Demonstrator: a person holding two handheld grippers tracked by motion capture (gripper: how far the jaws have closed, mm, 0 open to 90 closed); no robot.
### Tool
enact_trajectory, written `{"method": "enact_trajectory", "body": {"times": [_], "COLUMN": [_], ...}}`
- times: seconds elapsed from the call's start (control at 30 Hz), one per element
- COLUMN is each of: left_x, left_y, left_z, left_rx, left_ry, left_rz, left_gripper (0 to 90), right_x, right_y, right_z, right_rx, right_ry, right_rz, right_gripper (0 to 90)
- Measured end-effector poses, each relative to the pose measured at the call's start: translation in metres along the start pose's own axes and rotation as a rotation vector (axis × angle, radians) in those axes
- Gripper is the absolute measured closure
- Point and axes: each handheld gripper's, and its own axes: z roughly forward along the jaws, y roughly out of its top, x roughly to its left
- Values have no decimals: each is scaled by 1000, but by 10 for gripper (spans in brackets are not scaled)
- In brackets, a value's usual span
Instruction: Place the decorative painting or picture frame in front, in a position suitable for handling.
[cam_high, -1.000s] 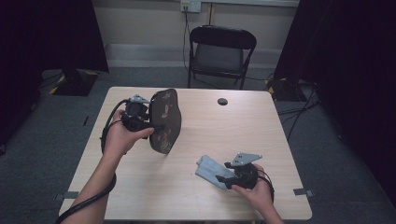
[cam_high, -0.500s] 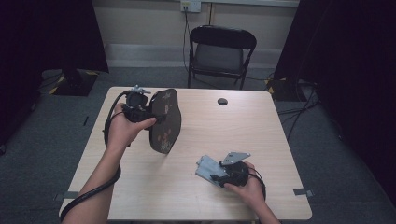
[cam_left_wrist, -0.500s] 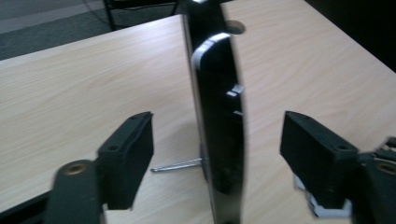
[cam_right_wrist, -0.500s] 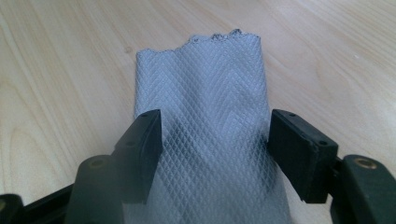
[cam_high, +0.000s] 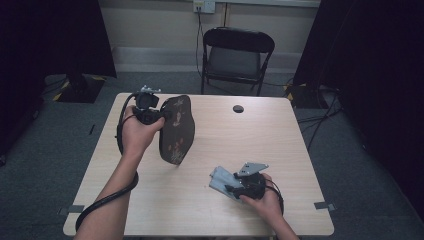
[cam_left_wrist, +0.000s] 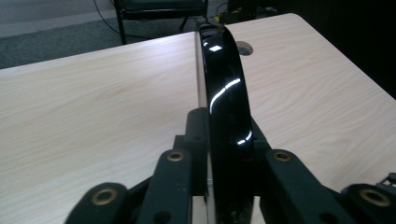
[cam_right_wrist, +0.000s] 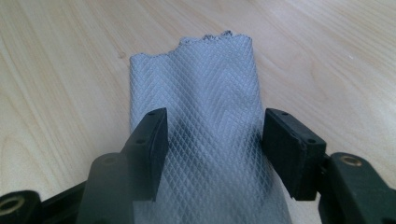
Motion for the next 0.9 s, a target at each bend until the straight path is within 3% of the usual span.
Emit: {"method": "enact_trajectory", "body": {"times": [0.03, 0.07, 0.33, 0.4, 0.43, 0.5, 0.77, 0.9], "left_x": [1, 1, -7, -13, -16, -22, -56, -69], "left_y": [0, 0, 2, 4, 5, 6, 7, 4], "left_z": [0, 0, 1, 1, 2, 2, 5, 11], "left_rx": [-1, -4, 7, 12, 17, 20, 22, 24], "left_ry": [-19, -22, -23, -27, -32, -49, -127, -159], "left_rz": [-12, 3, 8, 16, 26, 31, 83, 93], "left_gripper": [807, 807, 809, 809, 809, 810, 810, 809], "right_x": [0, 0, 1, 2, 2, 3, 6, -4], "right_y": [0, 0, 1, 2, 2, 2, 4, -1], "right_z": [0, 0, 0, 0, 0, -1, -5, -20], "right_rx": [-1, -1, 0, 4, 4, 7, 23, 7], "right_ry": [-1, -1, -1, 8, 8, 6, -27, -53], "right_rz": [0, 2, 6, 5, 5, 20, 33, 69], "right_gripper": [419, 430, 551, 643, 643, 762, 801, 802]}}
